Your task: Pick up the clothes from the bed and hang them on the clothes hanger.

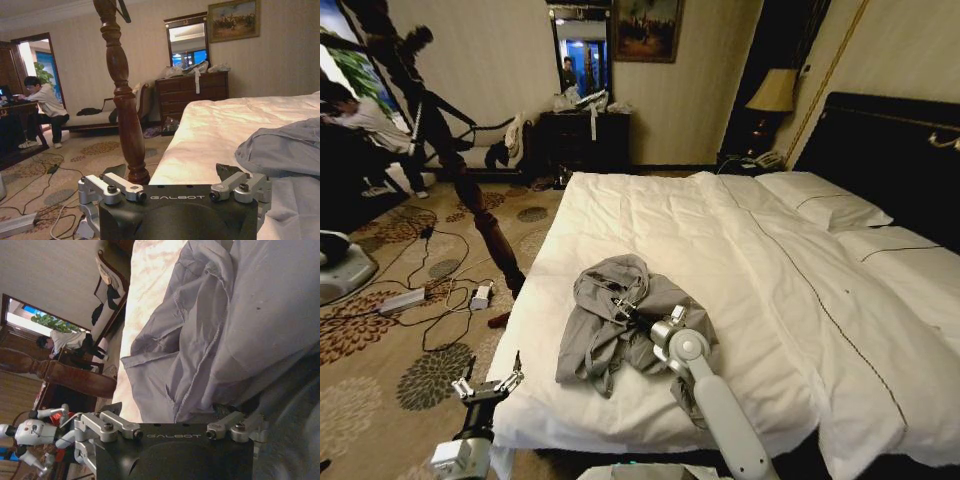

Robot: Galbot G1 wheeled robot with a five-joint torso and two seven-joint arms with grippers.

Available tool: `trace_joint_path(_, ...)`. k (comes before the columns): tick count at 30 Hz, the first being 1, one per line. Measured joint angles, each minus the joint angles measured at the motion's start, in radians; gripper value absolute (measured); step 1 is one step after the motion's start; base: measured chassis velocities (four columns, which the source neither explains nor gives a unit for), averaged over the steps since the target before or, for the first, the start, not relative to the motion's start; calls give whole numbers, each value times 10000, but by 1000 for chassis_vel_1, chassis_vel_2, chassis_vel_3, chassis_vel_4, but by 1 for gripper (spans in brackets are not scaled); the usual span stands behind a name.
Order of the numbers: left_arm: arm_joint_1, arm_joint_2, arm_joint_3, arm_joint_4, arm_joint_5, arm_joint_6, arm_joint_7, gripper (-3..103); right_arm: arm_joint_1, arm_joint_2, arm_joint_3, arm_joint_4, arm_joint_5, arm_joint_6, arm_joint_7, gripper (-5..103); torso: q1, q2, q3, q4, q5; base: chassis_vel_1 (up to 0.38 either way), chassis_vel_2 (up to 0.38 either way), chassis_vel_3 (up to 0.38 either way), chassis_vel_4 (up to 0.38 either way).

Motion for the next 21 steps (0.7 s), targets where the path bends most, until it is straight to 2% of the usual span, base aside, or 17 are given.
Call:
trace_joint_path(5, -60, 94, -36, 21, -33, 25, -21, 100, 227, 329, 62, -309, -11, -6, 34, 89, 0, 0, 0, 1, 0, 0, 0, 0, 0)
trace_joint_path(7, -97, 100, -37, 41, -63, 47, -40, 100, 257, 377, -33, -416, -83, -9, 29, 79, 0, 0, 0, 1, 1, 0, 0, 0, 0)
trace_joint_path(9, -112, 96, -36, 60, -72, 55, -48, 100, 262, 403, -48, -464, -119, -9, 27, 77, 0, 1, 0, 1, 1, 0, 0, 0, 0)
trace_joint_path(12, -154, 80, -12, 134, -84, 80, -56, 100, 264, 418, -57, -574, -206, -10, 18, 61, 0, 1, 0, 1, 1, 0, 0, 0, 0)
trace_joint_path(14, -174, 79, 1, 166, -87, 86, -57, 100, 259, 407, -66, -587, -221, -10, 11, 61, 0, 1, 0, 0, 1, 0, 0, 0, 0)
trace_joint_path(16, -250, 83, 41, 255, -96, 121, -78, 100, 253, 397, -96, -592, -247, -11, -1, 51, -2, 1, 0, 0, 0, 0, 0, 0, 0)
trace_joint_path(17, -250, 83, 41, 255, -96, 121, -78, 100, 253, 397, -96, -592, -247, -11, -1, 51, -2, 1, 0, 0, 0, 0, 0, 0, 0)
trace_joint_path(21, -479, 192, 146, 392, -239, 325, -199, 100, 274, 456, -146, -628, -333, 22, 2, 29, -2, 1, 0, 1, 1, 0, 0, 0, 0)
